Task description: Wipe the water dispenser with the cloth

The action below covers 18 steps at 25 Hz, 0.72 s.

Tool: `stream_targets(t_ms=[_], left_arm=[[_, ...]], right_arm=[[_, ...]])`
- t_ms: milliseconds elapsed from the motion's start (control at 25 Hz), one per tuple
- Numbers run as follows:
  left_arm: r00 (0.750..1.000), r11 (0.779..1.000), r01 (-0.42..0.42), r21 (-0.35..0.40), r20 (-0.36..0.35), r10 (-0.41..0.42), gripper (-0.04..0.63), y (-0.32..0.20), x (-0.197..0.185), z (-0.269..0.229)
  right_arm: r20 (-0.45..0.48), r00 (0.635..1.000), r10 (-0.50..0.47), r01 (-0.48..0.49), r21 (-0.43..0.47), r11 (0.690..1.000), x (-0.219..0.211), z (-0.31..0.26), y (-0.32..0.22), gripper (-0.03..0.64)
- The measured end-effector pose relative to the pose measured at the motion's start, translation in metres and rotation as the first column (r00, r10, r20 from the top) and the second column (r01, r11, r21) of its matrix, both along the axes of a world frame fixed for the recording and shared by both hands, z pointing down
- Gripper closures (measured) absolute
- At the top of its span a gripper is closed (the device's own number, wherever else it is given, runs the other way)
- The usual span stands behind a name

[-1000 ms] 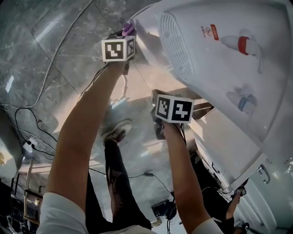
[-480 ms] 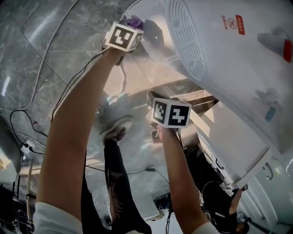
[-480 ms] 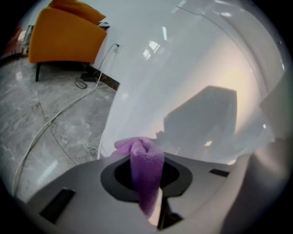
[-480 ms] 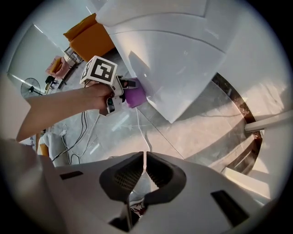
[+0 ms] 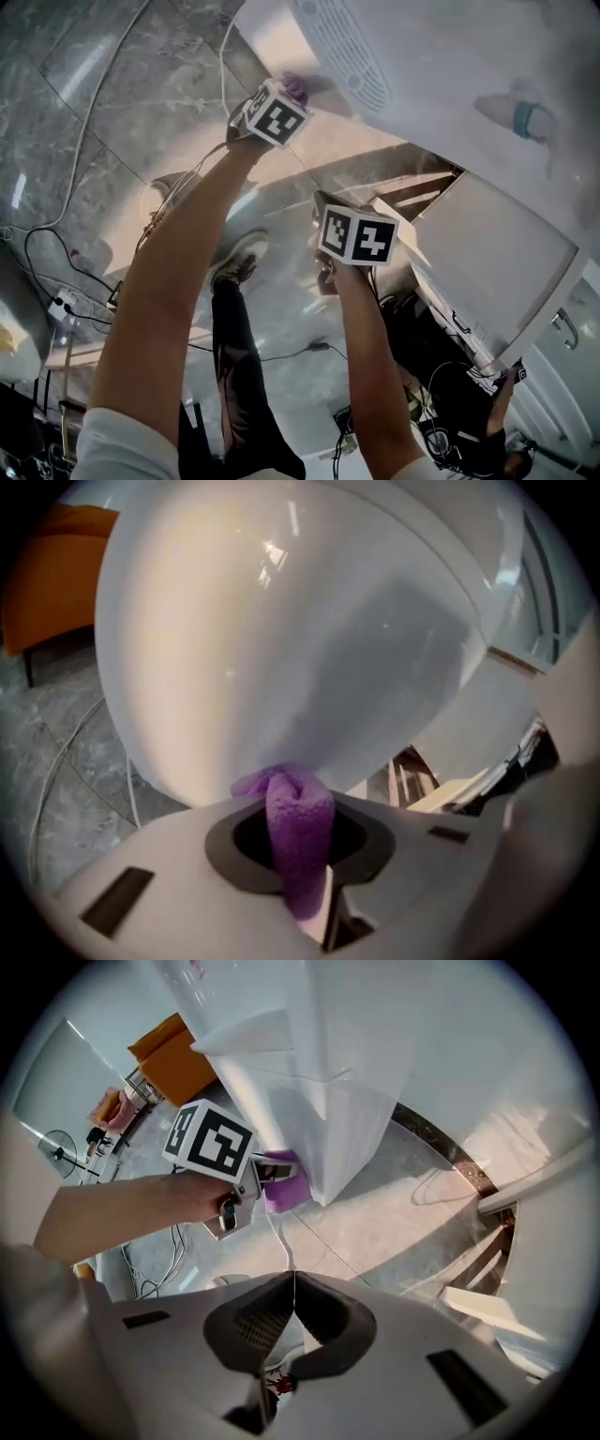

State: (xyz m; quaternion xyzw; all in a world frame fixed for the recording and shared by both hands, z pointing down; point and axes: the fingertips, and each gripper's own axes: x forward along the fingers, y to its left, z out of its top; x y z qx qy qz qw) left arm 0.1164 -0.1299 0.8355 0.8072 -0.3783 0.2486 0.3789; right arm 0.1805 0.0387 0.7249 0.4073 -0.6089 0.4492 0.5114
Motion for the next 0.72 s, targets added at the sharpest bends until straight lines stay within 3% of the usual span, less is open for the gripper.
stream_targets(t_ms=[280, 480, 600, 720], left_arm=[[0.978, 0.977, -0.208, 0.05, 0.016, 0.207, 0.537, 0.055, 0.061, -0.053], [0.955, 0.953, -0.293, 0.071, 0.073, 0.289, 0.537, 0.08, 0.066, -0.122], [0.949, 0.95, -0.301, 0.083, 0.121, 0.29, 0.537, 0.089, 0.045, -0.168], [0.963, 0.965, -0.245, 0.091, 0.142, 0.231, 0.537, 0.098, 0.018, -0.221]], right_arm=[[0.046, 0.996, 0.082, -0.085, 0.071, 0.994, 0.032, -0.051, 0.019, 0.601], [0.018, 0.994, 0.108, -0.11, 0.183, 0.977, 0.069, -0.112, 0.026, 0.601], [0.026, 0.993, 0.117, -0.119, 0.232, 0.965, 0.087, -0.157, 0.032, 0.601], [0.02, 0.996, 0.087, -0.089, 0.286, 0.954, 0.108, -0.206, 0.036, 0.603]])
